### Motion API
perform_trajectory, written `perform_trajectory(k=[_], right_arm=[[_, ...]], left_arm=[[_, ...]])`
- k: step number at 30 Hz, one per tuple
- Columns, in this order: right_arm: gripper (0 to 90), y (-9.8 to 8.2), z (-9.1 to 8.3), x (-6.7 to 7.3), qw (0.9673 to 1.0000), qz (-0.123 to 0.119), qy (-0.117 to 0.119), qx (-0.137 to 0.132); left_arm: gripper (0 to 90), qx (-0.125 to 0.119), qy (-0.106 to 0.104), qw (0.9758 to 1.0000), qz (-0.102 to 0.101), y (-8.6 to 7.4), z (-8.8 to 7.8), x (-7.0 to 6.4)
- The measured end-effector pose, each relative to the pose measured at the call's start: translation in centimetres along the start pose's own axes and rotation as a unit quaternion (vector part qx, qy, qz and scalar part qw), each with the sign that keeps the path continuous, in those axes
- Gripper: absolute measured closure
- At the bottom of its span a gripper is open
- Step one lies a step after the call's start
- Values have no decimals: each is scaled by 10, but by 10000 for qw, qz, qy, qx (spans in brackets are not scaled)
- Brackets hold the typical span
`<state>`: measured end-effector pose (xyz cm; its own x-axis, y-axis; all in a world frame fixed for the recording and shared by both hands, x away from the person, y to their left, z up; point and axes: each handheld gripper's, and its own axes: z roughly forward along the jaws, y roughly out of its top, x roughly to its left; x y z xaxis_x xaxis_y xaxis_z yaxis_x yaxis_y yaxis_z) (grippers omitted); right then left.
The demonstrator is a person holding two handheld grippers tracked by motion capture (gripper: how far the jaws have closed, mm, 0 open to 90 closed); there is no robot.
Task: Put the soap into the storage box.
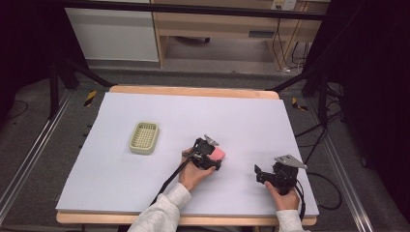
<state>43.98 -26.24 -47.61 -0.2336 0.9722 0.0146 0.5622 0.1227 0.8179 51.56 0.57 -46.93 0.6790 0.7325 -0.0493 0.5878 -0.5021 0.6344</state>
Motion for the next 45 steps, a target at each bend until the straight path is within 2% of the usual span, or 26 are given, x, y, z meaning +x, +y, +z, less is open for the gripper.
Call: perform_trajectory(k=[7, 11, 17, 20, 25, 26, 27, 28, 33, 45], right_arm=[[53, 0, 0, 0, 10000, 13, 10, -4], [54, 0, -1, 0, 10000, 24, 12, 1], [53, 0, -1, 0, 10000, 6, 9, -17], [53, 0, -1, 0, 10000, 19, 17, -24], [53, 0, -1, -1, 10000, 27, 8, -49], [53, 0, -2, 0, 10000, 32, 17, -38], [53, 0, -1, 0, 10000, 30, 12, -40], [53, 0, -1, 0, 10000, 29, 10, -41], [53, 0, -2, 0, 10000, 29, 17, -32], [53, 0, -1, 0, 10000, 28, 18, -32]], left_arm=[[371, -126, -43, 9999, 10, 1, -5, 3], [371, -189, -66, 9998, 69, 3, -20, 6], [371, -365, -58, 9993, 46, 2, -44, 14], [371, -388, -39, 9992, 61, 1, -51, 19], [371, -462, -8, 9989, -21, -6, -67, 32], [372, -503, 35, 9987, -50, -10, -74, 39], [372, -503, 35, 9987, -50, -10, -74, 39], [372, -539, 81, 9985, -107, -13, -79, 45], [372, -624, 150, 9976, -241, -20, -92, 60], [373, -774, 311, 9956, -437, -32, -114, 84]])
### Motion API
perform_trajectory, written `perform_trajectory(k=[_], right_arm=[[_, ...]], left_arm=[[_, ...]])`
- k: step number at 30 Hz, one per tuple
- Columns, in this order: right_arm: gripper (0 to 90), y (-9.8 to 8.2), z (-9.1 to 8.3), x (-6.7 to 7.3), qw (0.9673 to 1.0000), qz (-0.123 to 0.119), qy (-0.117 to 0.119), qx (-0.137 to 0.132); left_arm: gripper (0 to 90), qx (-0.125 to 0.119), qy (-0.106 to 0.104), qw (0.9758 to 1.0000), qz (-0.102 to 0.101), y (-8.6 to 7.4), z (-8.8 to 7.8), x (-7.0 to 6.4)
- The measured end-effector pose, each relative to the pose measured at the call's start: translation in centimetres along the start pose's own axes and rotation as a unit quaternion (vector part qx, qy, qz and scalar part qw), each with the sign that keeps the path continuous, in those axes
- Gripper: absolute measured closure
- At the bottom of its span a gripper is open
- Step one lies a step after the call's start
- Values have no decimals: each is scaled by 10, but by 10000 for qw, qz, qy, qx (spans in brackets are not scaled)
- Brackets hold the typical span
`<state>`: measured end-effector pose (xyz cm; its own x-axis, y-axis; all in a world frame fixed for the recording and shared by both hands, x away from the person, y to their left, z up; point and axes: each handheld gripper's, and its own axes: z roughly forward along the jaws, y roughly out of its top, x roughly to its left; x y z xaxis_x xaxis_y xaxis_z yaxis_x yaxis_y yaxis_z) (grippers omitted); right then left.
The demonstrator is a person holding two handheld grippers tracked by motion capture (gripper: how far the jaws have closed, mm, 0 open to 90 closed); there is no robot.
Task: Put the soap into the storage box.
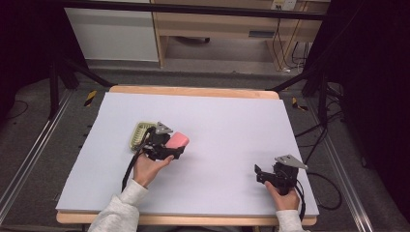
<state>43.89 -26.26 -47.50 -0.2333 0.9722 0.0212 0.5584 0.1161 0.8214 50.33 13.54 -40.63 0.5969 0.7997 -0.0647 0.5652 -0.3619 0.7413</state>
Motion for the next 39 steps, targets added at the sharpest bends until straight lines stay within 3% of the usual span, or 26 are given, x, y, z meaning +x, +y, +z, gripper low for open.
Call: perform_trajectory(k=[21, 39], right_arm=[[53, 1, 1, 4, 10000, -52, 16, -20], [53, 1, 2, 6, 9999, -101, 27, -3]], left_arm=[[373, -262, 371, 9981, -417, -6, -25, 49], [374, -284, 682, 9951, -659, -7, -21, 79]])
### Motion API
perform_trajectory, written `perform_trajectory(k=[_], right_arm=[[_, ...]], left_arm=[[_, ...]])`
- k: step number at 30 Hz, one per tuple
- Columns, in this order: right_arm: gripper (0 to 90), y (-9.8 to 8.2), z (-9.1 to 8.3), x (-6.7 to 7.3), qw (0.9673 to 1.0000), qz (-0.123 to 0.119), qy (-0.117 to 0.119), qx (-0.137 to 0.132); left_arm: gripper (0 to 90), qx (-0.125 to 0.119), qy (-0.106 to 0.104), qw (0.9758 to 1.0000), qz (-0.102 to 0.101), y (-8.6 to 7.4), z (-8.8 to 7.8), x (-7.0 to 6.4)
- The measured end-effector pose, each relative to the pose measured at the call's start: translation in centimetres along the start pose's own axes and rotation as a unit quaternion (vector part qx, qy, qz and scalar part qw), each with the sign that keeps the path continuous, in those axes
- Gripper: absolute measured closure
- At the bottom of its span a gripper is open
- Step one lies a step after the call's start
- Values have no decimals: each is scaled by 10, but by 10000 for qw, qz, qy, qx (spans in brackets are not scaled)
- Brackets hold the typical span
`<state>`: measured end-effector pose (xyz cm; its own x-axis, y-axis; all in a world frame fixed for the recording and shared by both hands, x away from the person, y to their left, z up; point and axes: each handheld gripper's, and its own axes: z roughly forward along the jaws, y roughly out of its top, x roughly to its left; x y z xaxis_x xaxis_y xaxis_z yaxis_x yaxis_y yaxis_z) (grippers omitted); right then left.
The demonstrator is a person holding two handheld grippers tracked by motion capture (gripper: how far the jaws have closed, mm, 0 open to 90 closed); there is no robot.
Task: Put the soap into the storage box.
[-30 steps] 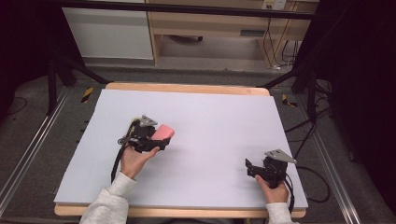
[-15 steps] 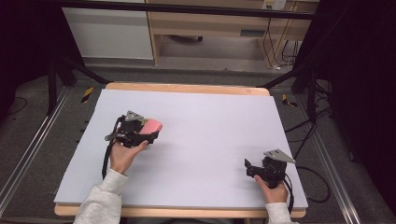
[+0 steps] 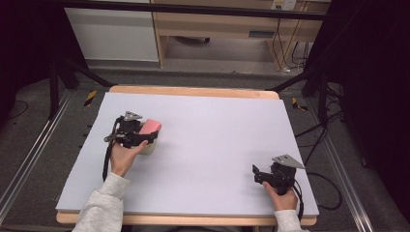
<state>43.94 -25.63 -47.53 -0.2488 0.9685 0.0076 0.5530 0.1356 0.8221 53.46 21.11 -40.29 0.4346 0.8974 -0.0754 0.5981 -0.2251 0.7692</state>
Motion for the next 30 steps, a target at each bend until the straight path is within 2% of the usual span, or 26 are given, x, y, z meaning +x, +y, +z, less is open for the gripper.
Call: perform_trajectory(k=[16, 22, 30], right_arm=[[53, 1, 3, 2, 10000, -29, 14, 25], [53, 1, 3, 2, 10000, -39, 11, 27], [53, 1, 3, 2, 10000, -38, 20, 34]], left_arm=[[374, 109, 223, 9995, -217, 0, 16, 24], [374, 145, 285, 9992, -230, -3, 21, 28], [374, 308, 367, 9985, -246, -10, 32, 30]])
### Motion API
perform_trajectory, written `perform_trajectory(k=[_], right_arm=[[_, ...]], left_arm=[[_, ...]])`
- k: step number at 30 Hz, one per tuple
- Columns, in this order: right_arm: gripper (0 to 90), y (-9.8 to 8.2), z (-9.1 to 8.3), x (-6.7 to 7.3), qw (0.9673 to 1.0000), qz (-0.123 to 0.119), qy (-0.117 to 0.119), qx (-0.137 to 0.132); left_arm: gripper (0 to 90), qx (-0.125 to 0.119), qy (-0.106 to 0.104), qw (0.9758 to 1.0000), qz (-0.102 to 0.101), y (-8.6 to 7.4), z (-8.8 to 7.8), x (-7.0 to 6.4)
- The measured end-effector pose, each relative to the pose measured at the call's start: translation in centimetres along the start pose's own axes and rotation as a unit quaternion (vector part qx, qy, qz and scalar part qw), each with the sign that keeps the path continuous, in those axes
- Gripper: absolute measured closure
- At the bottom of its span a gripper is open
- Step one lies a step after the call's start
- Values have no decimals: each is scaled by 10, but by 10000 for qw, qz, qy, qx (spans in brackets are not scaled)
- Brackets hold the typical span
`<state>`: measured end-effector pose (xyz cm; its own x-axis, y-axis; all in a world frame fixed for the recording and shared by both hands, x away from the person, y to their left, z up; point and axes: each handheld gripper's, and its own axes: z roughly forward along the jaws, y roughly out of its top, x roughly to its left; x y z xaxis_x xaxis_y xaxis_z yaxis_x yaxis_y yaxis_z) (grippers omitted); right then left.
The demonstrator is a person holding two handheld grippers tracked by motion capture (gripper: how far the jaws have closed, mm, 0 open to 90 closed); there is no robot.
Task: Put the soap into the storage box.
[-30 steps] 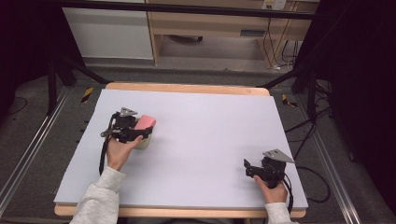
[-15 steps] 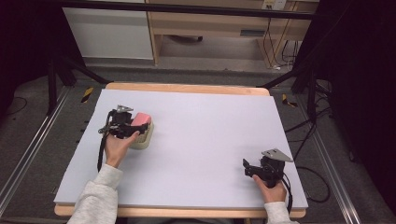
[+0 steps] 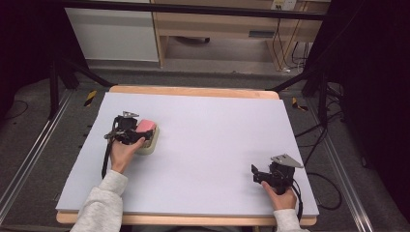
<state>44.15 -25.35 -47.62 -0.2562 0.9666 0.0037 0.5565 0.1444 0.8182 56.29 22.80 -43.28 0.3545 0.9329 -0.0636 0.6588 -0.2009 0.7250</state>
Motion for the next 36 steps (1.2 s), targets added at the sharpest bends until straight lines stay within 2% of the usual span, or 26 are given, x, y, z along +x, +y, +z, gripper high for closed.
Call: perform_trajectory(k=[20, 36], right_arm=[[53, 0, 0, 0, 10000, -1, -6, -6], [53, 0, 0, 0, 10000, -14, -6, 4]], left_arm=[[374, 195, 148, 9997, -41, -8, 11, 3], [373, 291, 161, 9994, -78, -10, 16, 3]])
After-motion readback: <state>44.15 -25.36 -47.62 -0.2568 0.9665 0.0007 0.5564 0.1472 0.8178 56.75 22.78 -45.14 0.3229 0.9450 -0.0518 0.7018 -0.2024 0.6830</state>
